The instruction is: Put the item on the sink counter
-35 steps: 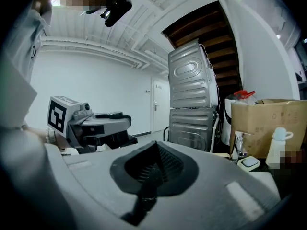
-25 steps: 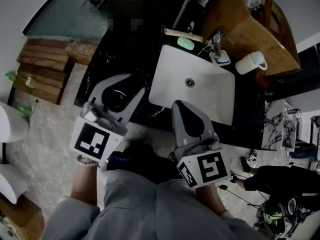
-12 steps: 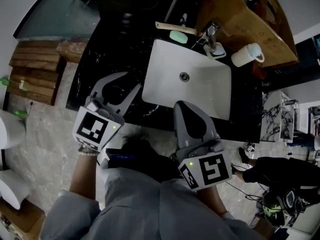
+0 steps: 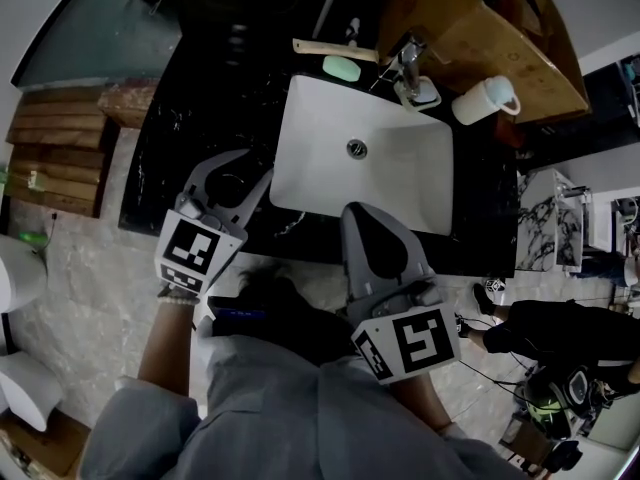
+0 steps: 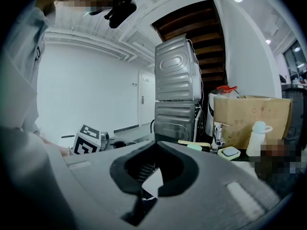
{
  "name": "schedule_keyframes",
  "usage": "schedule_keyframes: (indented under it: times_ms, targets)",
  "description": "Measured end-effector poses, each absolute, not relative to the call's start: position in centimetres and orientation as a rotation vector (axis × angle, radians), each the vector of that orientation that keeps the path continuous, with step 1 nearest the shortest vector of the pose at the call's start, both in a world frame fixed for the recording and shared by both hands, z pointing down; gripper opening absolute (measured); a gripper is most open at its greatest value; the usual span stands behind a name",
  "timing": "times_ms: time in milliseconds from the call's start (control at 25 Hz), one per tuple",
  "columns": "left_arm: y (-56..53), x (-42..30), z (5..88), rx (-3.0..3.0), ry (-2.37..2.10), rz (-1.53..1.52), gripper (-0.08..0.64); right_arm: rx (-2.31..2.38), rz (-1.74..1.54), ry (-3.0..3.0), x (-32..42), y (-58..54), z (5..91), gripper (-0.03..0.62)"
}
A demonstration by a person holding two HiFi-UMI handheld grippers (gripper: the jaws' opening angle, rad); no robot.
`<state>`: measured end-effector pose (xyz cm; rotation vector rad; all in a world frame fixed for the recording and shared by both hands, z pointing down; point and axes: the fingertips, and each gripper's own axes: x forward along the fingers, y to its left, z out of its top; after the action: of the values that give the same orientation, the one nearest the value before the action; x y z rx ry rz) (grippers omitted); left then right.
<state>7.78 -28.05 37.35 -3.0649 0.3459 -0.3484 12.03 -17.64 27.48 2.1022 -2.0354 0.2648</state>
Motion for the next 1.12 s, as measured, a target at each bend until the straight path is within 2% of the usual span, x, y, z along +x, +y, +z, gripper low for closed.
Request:
schedule_keyframes:
  times_ms: [360, 720, 1000, 1120]
  targets:
    - [-28.7, 8.8, 37.6, -3.068, 0.28, -0.237, 0.123, 2.102, 0.272, -2.026, 12.7, -18.0, 27.9, -0.003]
    - [-28.8, 9.1, 38.0, -3.105, 0.234, -0.297, 0.128, 2.088, 0.281, -2.044, 12.4, -18.7, 28.1, -0.003]
    - [-28.9, 8.9, 38.1, -3.094, 0.232, -0.33, 0.229, 2.076, 0.277, -2.051, 11.9, -18.8, 28.0, -0.003]
    - [-29.0, 8.4, 38.1, -3.107, 0.25, -0.325, 0.249, 2.072, 0.274, -2.057, 11.7, -18.9, 27.9, -0.003]
